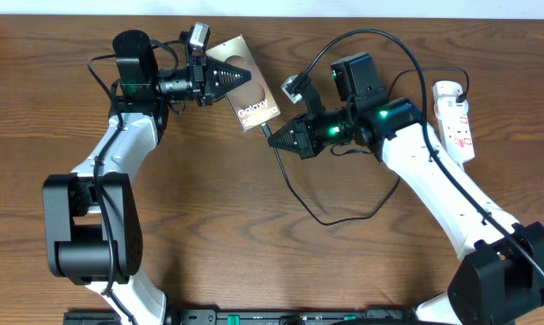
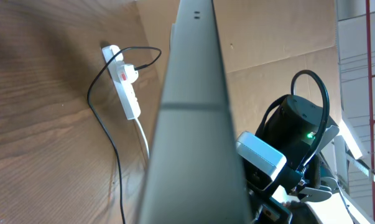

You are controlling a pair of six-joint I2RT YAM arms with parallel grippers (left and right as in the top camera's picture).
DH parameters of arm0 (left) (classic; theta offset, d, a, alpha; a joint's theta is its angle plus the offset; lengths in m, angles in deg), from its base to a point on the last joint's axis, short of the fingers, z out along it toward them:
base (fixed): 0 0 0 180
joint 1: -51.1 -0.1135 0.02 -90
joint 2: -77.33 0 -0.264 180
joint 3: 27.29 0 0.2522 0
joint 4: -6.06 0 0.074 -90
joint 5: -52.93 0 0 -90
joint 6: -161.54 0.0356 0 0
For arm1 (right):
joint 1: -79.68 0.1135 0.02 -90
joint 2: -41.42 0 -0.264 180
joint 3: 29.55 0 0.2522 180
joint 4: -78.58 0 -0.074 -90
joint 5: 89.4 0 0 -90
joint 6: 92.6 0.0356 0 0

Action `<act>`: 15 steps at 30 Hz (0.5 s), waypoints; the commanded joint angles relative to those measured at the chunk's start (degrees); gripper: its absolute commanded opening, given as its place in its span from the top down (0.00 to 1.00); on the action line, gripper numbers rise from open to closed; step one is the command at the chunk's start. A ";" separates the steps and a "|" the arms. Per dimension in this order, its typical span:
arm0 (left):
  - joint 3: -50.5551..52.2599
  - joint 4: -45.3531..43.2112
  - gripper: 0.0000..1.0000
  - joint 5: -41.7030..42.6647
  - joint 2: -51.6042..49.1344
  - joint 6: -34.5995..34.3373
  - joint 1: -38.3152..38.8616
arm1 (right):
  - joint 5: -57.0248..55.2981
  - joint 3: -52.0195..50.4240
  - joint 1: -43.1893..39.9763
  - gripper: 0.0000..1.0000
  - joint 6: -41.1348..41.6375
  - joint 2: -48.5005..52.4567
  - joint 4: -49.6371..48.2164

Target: Plug charger to phone and switch on socket

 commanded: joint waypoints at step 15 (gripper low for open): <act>-0.48 -0.07 0.93 4.74 -0.17 0.33 1.01 | -0.17 0.81 -0.31 0.82 0.24 -0.24 -2.08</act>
